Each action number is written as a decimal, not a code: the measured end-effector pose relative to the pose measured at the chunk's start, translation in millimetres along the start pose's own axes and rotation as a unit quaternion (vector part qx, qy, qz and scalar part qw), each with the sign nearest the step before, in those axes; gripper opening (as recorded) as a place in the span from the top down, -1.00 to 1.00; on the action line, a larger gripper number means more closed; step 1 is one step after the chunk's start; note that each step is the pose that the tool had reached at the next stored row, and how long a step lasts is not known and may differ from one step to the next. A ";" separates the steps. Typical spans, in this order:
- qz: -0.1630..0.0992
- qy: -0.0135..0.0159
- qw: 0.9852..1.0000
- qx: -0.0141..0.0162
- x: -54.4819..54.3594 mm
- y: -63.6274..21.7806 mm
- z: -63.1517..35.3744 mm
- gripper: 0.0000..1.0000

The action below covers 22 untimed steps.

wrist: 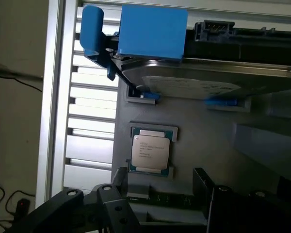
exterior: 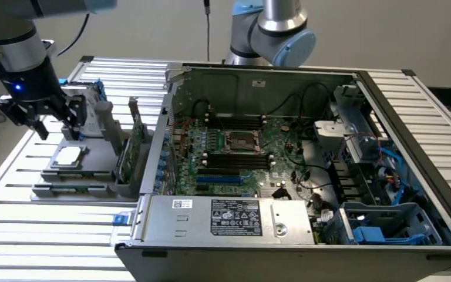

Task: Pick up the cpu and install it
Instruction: 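Pick up the cpu and move it towards the insertion slot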

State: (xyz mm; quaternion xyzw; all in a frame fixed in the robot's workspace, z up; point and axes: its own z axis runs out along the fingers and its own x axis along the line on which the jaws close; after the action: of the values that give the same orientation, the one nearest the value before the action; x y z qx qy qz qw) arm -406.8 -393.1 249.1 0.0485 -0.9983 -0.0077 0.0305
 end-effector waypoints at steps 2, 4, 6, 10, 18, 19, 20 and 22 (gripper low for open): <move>-0.001 0.000 1.000 0.000 0.6 1.2 3.8 -0.30; -0.002 0.000 1.000 0.000 1.4 2.6 7.5 -0.30; -0.004 0.000 1.000 0.000 2.6 3.9 11.2 -0.30; -0.007 0.000 1.000 0.000 5.8 5.9 18.8 -0.30; -0.010 0.000 1.000 0.001 8.7 6.8 33.4 -0.30; -0.010 0.000 1.000 0.001 8.6 6.8 35.3 -0.30; -0.010 0.000 1.000 0.001 8.5 6.8 37.2 -0.30; -0.010 0.000 1.000 0.001 8.2 6.7 40.7 -0.30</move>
State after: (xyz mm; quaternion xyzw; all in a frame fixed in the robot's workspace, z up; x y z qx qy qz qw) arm -418.1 -386.7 209.1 0.0586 -0.9978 -0.0072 0.0305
